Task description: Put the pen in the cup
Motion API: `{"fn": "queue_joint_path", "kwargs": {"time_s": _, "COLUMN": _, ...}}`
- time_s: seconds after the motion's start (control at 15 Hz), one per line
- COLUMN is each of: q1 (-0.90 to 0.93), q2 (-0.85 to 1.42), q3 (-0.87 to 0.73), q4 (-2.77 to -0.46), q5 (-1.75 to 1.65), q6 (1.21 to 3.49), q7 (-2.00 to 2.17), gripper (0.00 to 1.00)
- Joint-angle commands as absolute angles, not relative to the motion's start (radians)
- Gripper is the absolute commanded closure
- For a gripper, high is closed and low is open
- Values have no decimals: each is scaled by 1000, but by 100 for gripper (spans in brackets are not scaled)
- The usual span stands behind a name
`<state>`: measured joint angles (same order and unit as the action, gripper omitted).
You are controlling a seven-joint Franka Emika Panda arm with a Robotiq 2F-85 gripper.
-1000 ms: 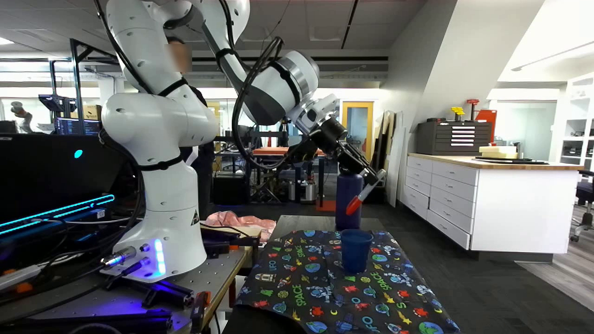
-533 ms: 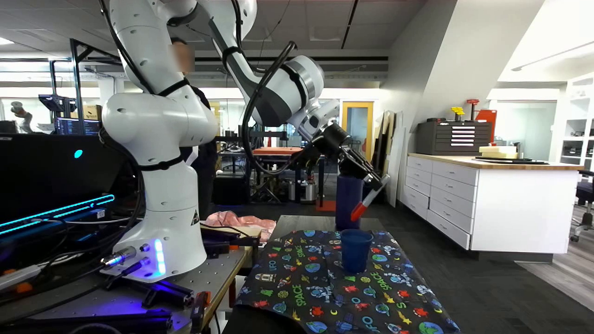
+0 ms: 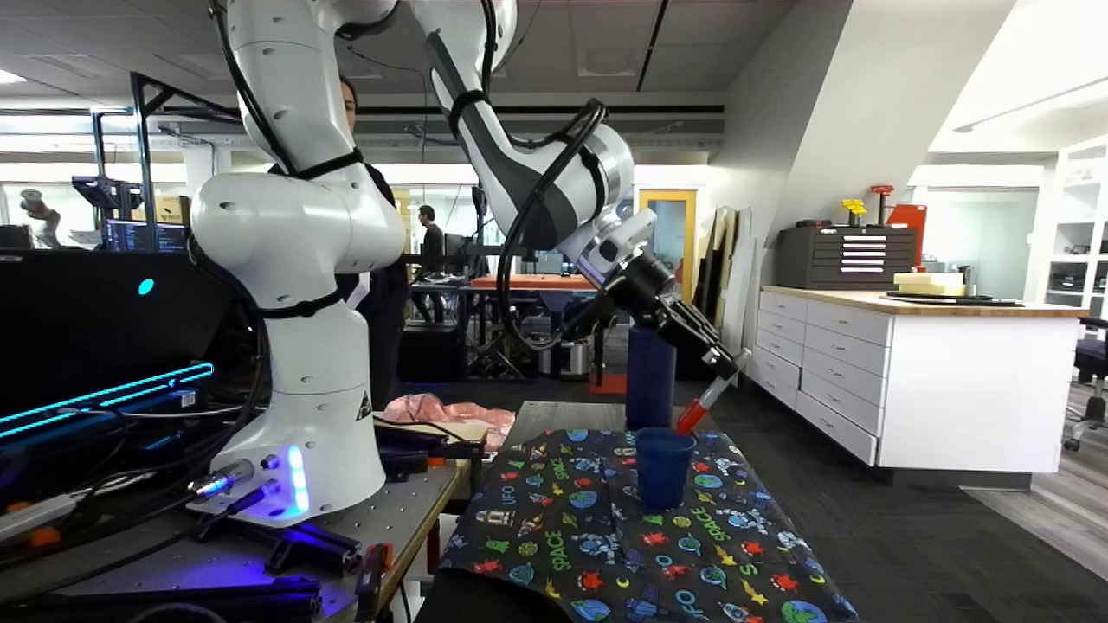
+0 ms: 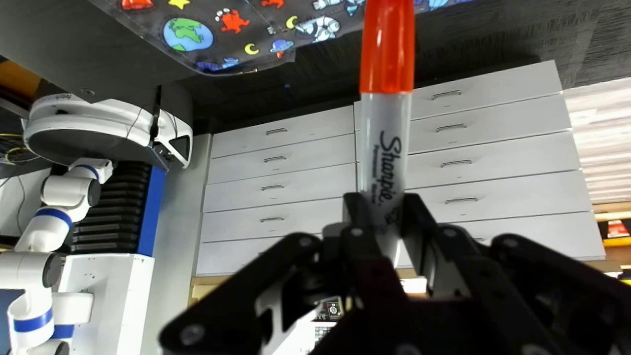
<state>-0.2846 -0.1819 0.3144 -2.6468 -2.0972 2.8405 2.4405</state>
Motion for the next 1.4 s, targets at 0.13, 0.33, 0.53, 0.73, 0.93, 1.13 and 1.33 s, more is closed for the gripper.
{"fn": "queue_joint_path", "kwargs": {"time_s": 0.13, "q1": -278, "q2": -114, "q3": 309, "q4": -2608, "q5": -2187, "q6": 2814, "q7": 2549, "gripper": 93}}
{"fn": "queue_joint_path", "kwargs": {"time_s": 0.33, "q1": -281, "q2": -122, "q3": 309, "q4": -2618, "q5": -2189, "q6": 2817, "q7": 2559, "gripper": 93}}
{"fn": "queue_joint_path", "kwargs": {"time_s": 0.53, "q1": -282, "q2": -140, "q3": 308, "q4": -2632, "q5": -2188, "q6": 2818, "q7": 2565, "gripper": 93}}
{"fn": "queue_joint_path", "kwargs": {"time_s": 0.73, "q1": -282, "q2": -150, "q3": 305, "q4": -2643, "q5": -2193, "q6": 2819, "q7": 2579, "gripper": 93}}
{"fn": "queue_joint_path", "kwargs": {"time_s": 0.93, "q1": -281, "q2": -163, "q3": 305, "q4": -2660, "q5": -2195, "q6": 2821, "q7": 2587, "gripper": 93}}
{"fn": "queue_joint_path", "kwargs": {"time_s": 1.13, "q1": -279, "q2": -179, "q3": 307, "q4": -2684, "q5": -2192, "q6": 2821, "q7": 2591, "gripper": 93}}
{"fn": "queue_joint_path", "kwargs": {"time_s": 1.33, "q1": -277, "q2": -195, "q3": 308, "q4": -2705, "q5": -2192, "q6": 2823, "q7": 2592, "gripper": 93}}
